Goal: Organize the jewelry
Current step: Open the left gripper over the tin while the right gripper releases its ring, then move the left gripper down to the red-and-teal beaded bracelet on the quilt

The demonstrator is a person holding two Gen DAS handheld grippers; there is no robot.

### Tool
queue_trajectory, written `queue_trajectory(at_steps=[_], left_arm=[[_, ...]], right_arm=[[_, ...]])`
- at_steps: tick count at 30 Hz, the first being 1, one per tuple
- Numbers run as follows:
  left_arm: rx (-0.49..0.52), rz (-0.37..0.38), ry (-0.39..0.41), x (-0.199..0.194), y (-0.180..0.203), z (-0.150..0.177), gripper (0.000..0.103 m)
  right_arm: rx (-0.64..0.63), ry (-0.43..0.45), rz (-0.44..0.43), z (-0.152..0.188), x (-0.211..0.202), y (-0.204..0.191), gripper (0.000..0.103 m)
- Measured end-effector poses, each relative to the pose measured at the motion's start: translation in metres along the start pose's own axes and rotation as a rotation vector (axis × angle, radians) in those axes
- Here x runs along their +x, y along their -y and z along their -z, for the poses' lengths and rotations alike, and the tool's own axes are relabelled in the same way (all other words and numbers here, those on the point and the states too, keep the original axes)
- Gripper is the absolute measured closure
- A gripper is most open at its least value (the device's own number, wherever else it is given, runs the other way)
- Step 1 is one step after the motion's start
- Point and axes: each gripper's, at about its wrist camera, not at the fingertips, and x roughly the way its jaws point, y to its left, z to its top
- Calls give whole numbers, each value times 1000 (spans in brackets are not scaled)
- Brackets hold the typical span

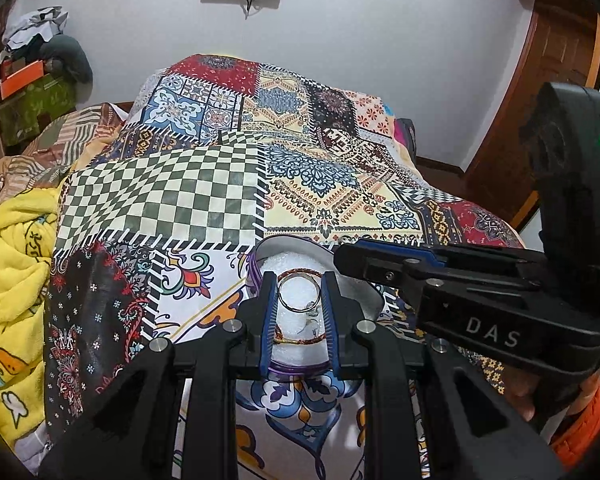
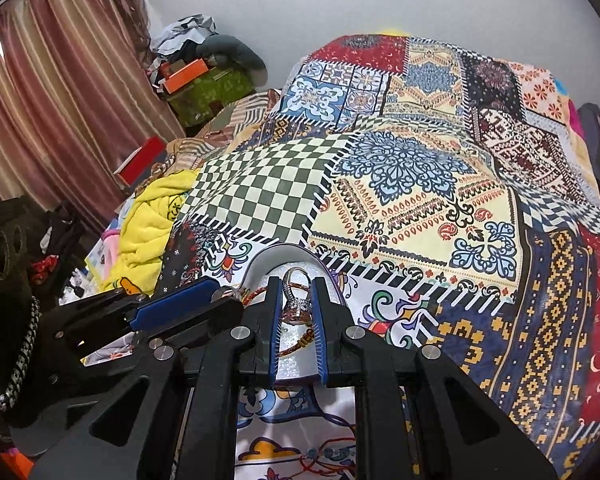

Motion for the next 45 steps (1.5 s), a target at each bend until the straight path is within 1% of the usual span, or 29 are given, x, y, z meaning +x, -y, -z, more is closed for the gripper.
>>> queue_trajectory(at_steps=[7,12,15,17,18,25,34,39,45], left_arm=[[-10,-10,-9,4,-1,-1,83],[-15,-11,-20,3,-1,-1,83],[-7,-23,-19,-1,0,-1,78],[-5,-27,-15,-4,1,-1,71],[-4,-30,-12,-6,2,-1,70],[11,-32,11,-24,10,-6,69],[32,-35,36,-57,28,-8,69],[49,-42,43,-72,39,-2,64],[65,-28,-5,-74,53,16,64]], right_arm=[[0,-19,-7,-1,2,0,89],[1,-10,4,-1,-5,0,80],[1,5,11,-1,-14,-1,80],[2,17,19,-2,-20,-1,80],[2,22,23,-1,-22,-1,80],[-8,67,62,2,-52,-4,80],[-14,101,128,19,-93,-3,80],[-4,102,174,34,-109,4,80],[19,65,229,60,-119,18,79]])
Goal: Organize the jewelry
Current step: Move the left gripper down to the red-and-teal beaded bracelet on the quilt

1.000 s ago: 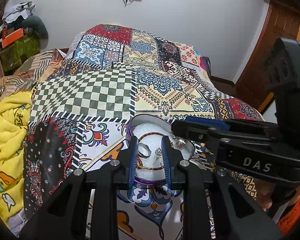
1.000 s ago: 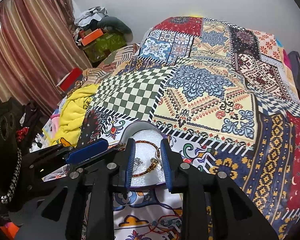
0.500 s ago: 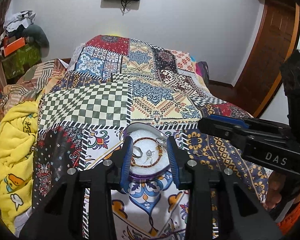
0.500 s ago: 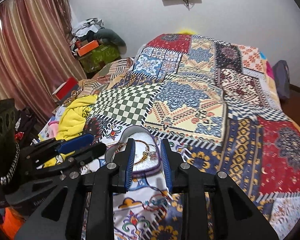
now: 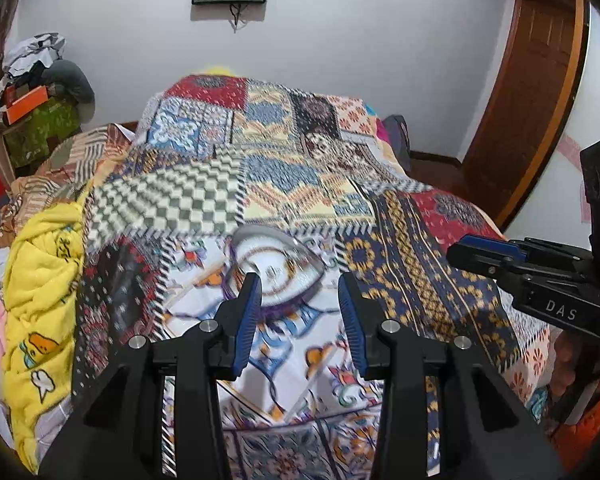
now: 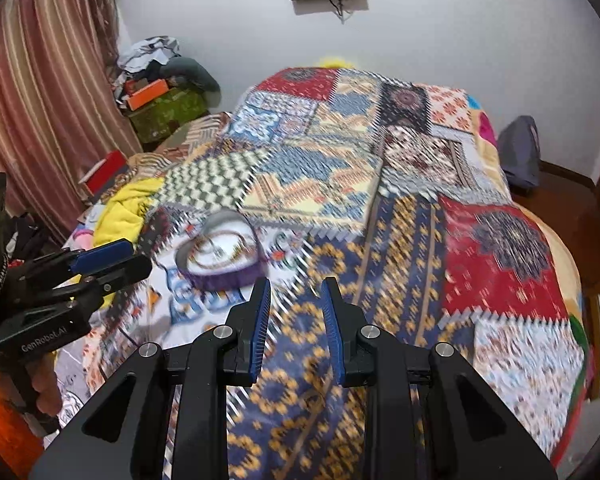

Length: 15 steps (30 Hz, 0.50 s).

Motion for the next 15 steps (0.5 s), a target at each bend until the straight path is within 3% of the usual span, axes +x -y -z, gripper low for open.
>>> queue_trajectory(at_steps=[9,15], left_arm=[[13,34,-125,27,21,35,64],[16,45,-207,44,25,60,64]], right_arm=[[58,-96,36,39,3,25,79],[51,-161,10,59,11,20,79]])
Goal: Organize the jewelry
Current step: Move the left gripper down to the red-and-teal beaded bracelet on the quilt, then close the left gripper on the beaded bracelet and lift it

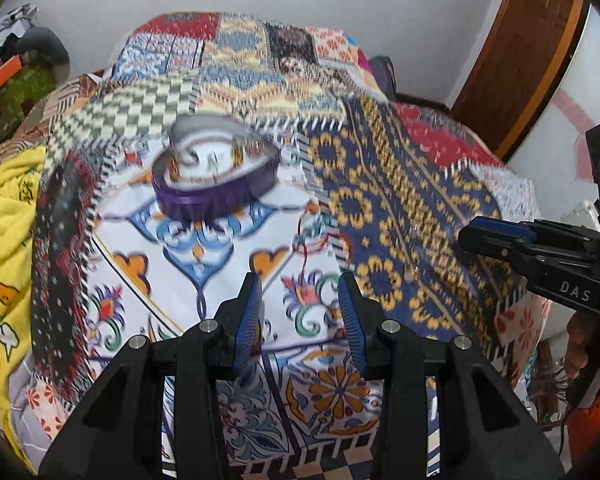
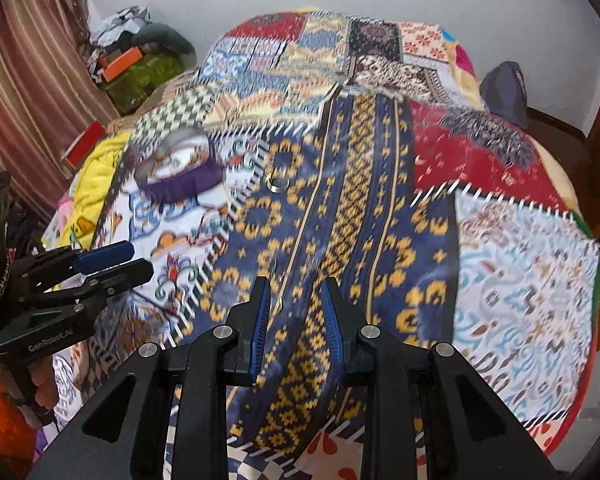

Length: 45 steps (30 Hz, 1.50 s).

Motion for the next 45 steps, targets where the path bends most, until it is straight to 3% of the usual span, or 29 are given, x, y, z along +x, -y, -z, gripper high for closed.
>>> queue_trajectory(at_steps=[11,28,45], left_arm=[[-22,8,-33,9,-9,12,64],[-3,35,-55,22,-2,5,64],[-26,95,-59,69,0,-39,64]], right_arm=[[-39,-96,-31,8,36,-14,79],[15,-36,-89,13,34,-8,85],[53,2,-80,4,25,9,85]])
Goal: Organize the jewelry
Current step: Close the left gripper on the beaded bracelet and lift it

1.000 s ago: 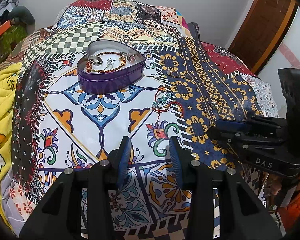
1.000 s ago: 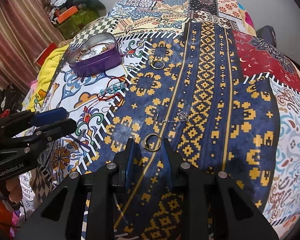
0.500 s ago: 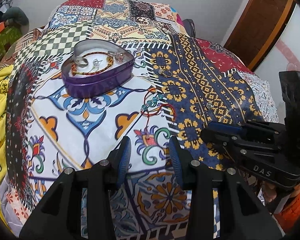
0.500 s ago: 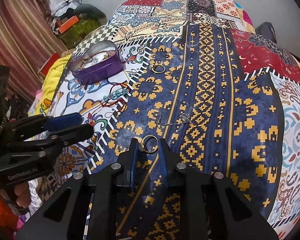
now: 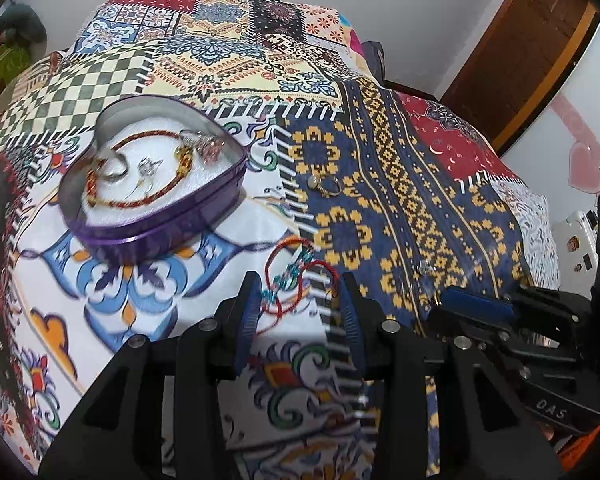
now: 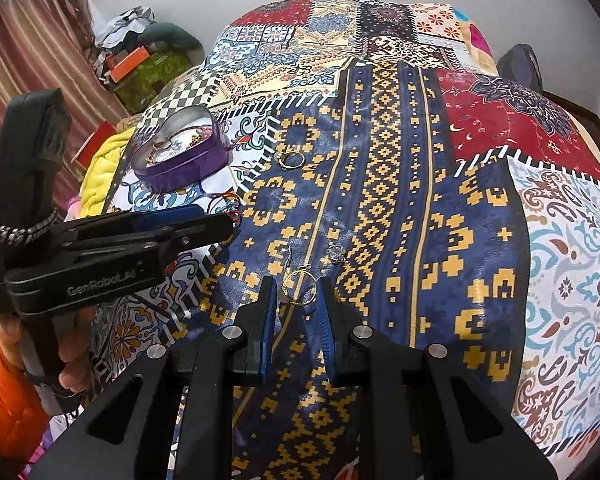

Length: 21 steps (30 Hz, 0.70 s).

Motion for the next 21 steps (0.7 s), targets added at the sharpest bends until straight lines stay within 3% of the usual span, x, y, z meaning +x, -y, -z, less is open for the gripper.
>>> queue_trajectory(at_steps=[3,5,7,12,21], left_arm=[[10,1,1,4,3,-4,67],[11,-15,0,6,3,-6,87],[-1,-3,-3,6,-1,-6,97],[-26,23,4,1,-8,1,98],[11,-57,59,-27,-3,15,98]], right_arm=[[1,0,-2,0,0,0,85],[-1,2,-3,-1,0,-1,85],[-3,6,-2,-2,-1,-1,85],[-5,21,2,-7,-5,-1,85],[-29,74,22,-21,-17,-10,85]])
